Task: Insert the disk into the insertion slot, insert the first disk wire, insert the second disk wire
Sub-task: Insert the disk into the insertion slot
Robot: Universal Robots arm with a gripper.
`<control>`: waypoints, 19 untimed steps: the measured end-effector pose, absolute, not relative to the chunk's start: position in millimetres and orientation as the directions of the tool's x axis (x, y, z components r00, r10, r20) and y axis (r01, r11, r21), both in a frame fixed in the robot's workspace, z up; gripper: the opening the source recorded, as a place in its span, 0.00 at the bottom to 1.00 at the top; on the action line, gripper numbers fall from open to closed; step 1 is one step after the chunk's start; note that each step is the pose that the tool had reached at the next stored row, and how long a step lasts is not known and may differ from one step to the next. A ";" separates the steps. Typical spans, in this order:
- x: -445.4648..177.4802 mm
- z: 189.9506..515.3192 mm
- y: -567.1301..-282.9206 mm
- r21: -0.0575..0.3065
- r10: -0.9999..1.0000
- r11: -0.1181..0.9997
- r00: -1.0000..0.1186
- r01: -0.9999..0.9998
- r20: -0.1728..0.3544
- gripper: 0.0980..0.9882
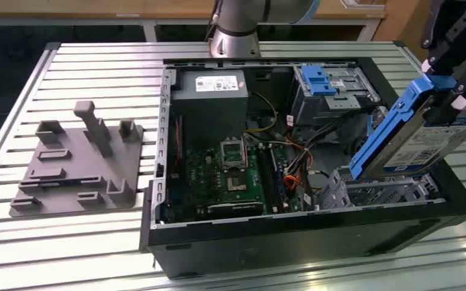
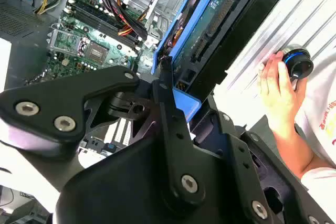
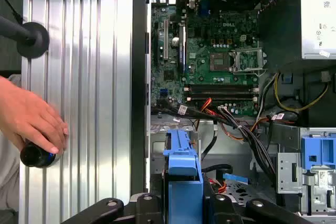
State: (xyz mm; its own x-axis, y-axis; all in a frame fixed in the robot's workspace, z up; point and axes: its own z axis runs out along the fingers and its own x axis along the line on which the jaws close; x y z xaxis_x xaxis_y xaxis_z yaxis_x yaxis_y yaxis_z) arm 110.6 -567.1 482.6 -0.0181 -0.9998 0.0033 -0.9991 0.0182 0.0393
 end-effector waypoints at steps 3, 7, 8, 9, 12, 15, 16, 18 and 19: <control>110.6 482.6 -567.1 0.039 -1.000 0.018 -0.018 -0.999 0.003 0.30; 110.6 482.6 -567.1 0.039 -1.000 0.018 -0.018 -0.999 0.003 0.30; 110.6 482.6 -567.1 0.039 -1.000 0.018 -0.018 -0.999 0.003 0.30; 110.6 482.6 -567.1 0.039 -1.000 0.018 -0.018 -0.999 0.003 0.30; 110.6 482.6 -567.1 0.039 -1.000 0.018 -0.018 -0.999 0.003 0.30; 110.6 482.6 -567.1 0.039 -1.000 0.018 -0.018 -0.999 -0.004 0.30; 110.6 482.6 -567.1 0.040 -1.000 0.018 -0.018 -0.999 -0.011 0.30; 110.5 482.6 -567.2 0.040 -0.999 0.017 -0.018 -0.999 -0.029 0.30; 110.6 482.6 -567.3 0.040 -0.999 0.017 -0.018 -0.999 -0.039 0.30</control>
State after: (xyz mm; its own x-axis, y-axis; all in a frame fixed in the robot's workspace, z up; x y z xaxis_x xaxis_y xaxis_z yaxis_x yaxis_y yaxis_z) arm 110.6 -567.3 482.6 -0.0181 -0.9991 -0.0388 -0.9991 0.0166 0.0400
